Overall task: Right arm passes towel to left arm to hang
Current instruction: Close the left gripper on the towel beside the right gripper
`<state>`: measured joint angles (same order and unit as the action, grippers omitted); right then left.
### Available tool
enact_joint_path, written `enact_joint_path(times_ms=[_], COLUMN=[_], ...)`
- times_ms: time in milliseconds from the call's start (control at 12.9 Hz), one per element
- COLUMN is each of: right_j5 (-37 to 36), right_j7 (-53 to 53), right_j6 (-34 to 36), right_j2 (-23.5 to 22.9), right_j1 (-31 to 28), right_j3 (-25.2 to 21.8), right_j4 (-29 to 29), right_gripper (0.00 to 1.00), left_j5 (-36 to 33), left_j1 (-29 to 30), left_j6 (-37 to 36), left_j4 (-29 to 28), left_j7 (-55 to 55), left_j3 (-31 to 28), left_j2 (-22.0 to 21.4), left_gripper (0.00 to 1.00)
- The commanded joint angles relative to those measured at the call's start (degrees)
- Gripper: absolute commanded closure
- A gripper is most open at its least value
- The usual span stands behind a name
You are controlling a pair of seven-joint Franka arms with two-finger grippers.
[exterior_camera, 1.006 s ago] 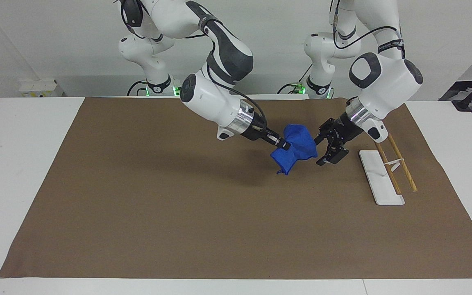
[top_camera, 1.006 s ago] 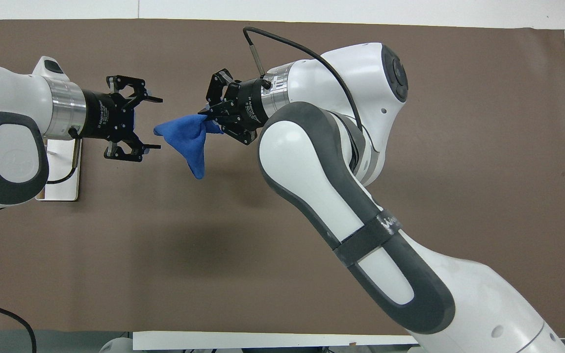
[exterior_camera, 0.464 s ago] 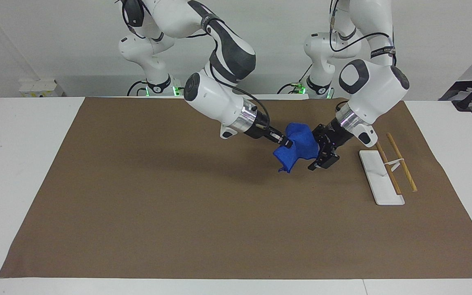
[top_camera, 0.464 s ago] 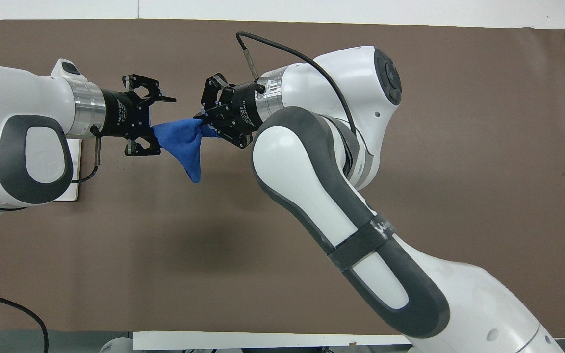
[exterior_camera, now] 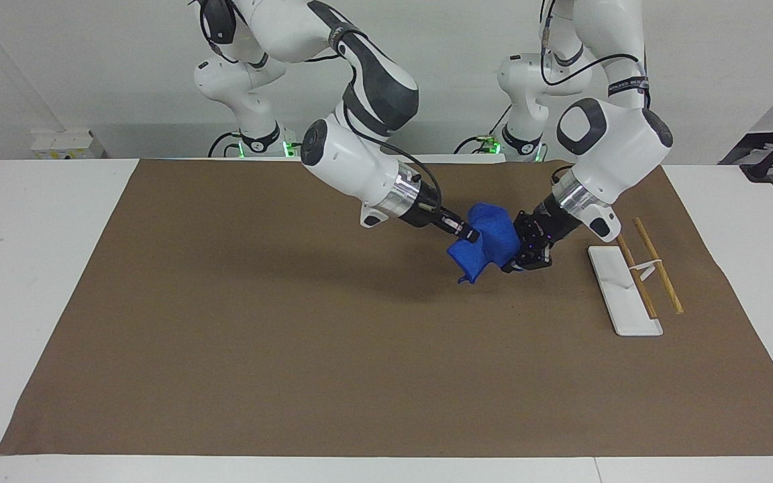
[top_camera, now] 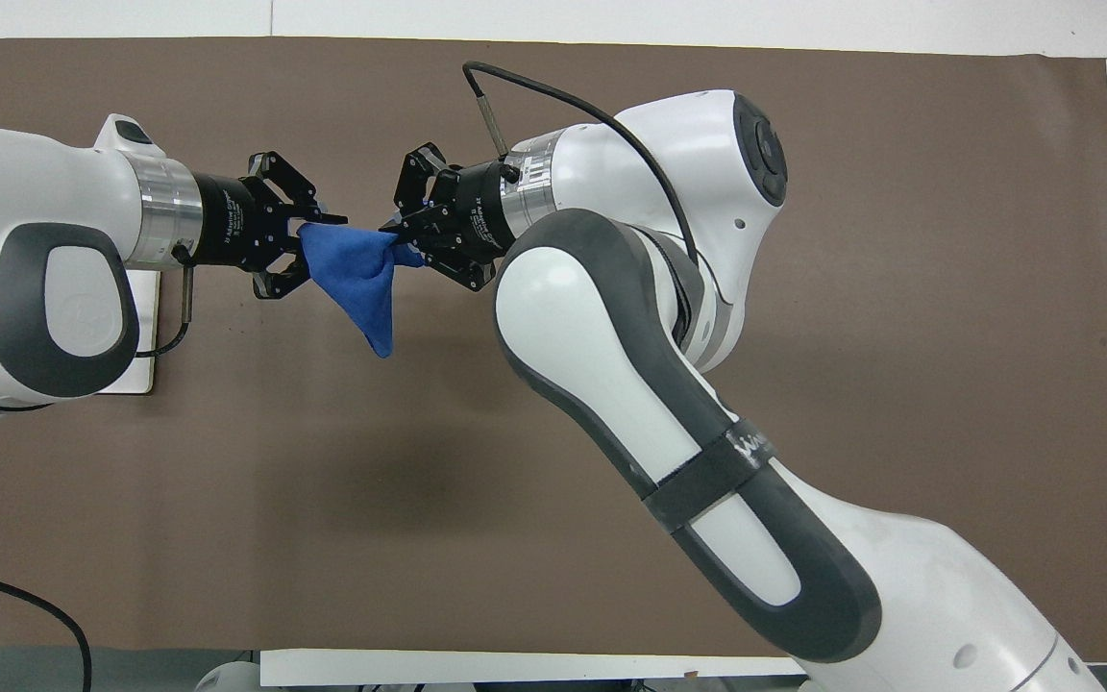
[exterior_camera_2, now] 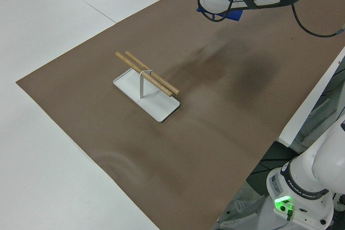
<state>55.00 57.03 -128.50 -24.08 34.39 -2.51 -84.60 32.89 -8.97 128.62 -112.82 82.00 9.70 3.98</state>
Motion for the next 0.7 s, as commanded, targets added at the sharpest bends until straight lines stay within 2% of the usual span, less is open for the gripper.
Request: enact_joint_path(times_ms=[0,155,387,464,619], right_j5=[1.2,1.2,1.2,1.2,1.2], right_j7=[0.4,0.4,0.4,0.4,0.3], right_j6=[-1.0,-1.0,-1.0,-1.0,-1.0], right_j2=[0.5,0.5,0.5,0.5,0.5], right_j1=[0.1,0.1,0.1,0.1,0.1], right_j3=[0.0,0.0,0.0,0.0,0.0], right_j4=[-0.9,-0.9,-0.9,-0.9,-0.9], right_gripper=[0.99,0.99,0.95,0.88,0.59], left_j5=[0.2,0.2,0.2,0.1,-1.9], left_j1=[0.6,0.6,0.7,0.7,0.7], left_j6=[-0.6,-0.8,-0.8,-0.8,-2.1], left_j4=[1.2,1.2,1.3,1.5,2.2], left_j7=[-0.4,-0.4,-0.4,-0.4,-3.4], left_j3=[0.4,0.5,0.4,0.4,0.5], left_j2=[0.6,0.6,0.6,0.6,0.4], left_gripper=[0.88,1.00,1.00,1.00,0.98])
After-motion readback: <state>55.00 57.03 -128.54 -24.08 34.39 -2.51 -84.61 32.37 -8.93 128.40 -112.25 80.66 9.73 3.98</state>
